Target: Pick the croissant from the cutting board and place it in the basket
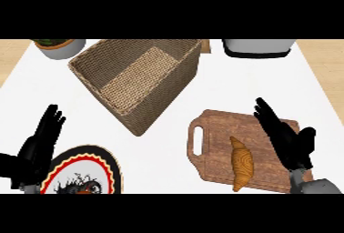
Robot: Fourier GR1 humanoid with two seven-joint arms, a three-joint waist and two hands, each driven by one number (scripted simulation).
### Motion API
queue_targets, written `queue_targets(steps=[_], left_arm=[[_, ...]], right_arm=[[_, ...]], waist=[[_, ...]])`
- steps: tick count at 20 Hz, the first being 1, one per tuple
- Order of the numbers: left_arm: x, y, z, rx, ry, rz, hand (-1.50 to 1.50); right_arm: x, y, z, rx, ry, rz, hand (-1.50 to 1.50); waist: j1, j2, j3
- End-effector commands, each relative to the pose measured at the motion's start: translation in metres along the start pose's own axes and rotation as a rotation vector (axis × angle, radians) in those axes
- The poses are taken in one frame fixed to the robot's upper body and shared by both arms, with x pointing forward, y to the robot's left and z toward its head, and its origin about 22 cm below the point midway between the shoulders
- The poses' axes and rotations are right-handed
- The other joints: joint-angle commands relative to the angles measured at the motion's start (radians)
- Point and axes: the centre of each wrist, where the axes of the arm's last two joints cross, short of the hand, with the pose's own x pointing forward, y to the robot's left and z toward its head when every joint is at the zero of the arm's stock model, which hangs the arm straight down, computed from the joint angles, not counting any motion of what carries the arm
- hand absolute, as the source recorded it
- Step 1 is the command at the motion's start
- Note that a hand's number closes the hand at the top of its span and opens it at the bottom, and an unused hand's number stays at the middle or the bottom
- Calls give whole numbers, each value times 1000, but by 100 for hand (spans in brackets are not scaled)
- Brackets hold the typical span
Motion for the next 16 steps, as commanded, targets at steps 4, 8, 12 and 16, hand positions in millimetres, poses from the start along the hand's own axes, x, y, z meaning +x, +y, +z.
queue_targets(steps=[4,8,12,16], left_arm=[[62,-4,-34,-163,-204,-135,0],[61,-34,-34,-310,-233,-141,0],[67,-43,-42,-331,-219,-136,0],[63,-43,-39,-323,-211,-161,0]], right_arm=[[43,-41,2,14,-172,189,150],[49,21,5,311,-486,324,150],[3,102,23,201,-528,425,-150],[7,112,43,-6,-441,561,-150]], waist=[[-5,22,15],[3,23,17],[6,24,14],[-4,17,12]])
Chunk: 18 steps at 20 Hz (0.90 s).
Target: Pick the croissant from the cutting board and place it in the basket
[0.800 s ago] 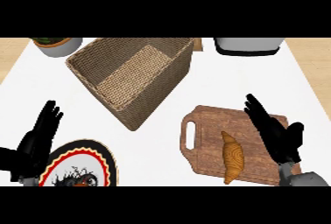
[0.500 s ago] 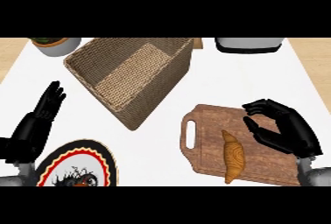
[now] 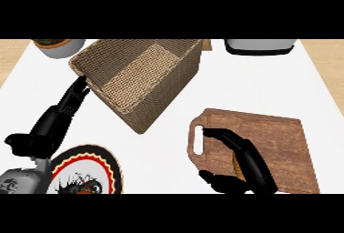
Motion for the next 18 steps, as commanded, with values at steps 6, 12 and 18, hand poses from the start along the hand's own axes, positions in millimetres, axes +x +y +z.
queue_targets(steps=[6,12,18], left_arm=[[5,6,-1,-1,20,-15,0],[1,-4,2,-5,6,-16,0],[3,-11,-1,-24,9,1,0]], right_arm=[[33,-31,-9,-249,115,540,-150],[61,-55,-11,-6,377,863,-150],[120,-49,5,245,539,853,-150]], waist=[[-29,-14,-7],[-22,-14,-11],[-11,-7,-5]])
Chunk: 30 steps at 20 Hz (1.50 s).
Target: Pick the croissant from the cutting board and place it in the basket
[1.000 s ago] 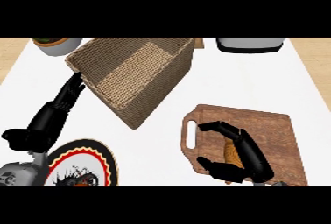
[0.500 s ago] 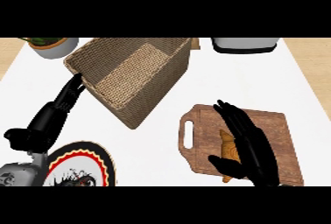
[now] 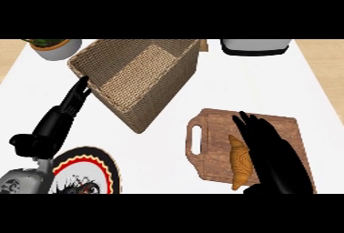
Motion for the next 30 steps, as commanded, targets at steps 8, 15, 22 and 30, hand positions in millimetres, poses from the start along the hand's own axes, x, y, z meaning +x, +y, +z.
queue_targets(steps=[8,15,22,30], left_arm=[[10,0,-9,-5,-24,9,0],[11,-11,-7,-21,-9,8,0],[11,-4,-24,-28,-14,12,0],[-11,-9,-23,-19,-8,-2,0]], right_arm=[[21,-80,68,142,95,37,-150],[23,-79,64,123,105,-6,-150],[-6,-55,36,99,104,-83,-150],[-29,9,31,79,74,-58,-150]], waist=[[19,9,5],[27,11,7],[24,14,9],[21,14,9]])
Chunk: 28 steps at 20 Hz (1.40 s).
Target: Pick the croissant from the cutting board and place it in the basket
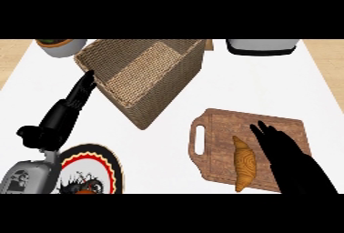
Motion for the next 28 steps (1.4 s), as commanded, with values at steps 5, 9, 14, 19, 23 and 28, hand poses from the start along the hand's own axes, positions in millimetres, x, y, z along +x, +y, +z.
queue_targets(steps=[5,9,14,19,23,28], left_arm=[[11,-23,-4,-8,18,16,0],[10,5,8,-16,-2,2,0],[9,15,-2,-13,25,-2,0],[20,14,8,-15,9,10,0],[-8,-6,-10,-1,5,-3,0],[-5,5,22,1,9,-10,0]], right_arm=[[-26,46,-24,-43,21,25,-150],[-29,34,-24,-55,-22,0,-150],[-3,38,-19,-41,-53,-23,-150],[-14,45,-29,-32,-42,-16,-150],[-12,43,-29,-28,-11,19,-150],[-8,68,-19,4,8,71,-150]], waist=[[1,2,-1],[3,1,-1],[1,2,-1],[4,2,-1],[-1,3,-2],[2,1,-1]])
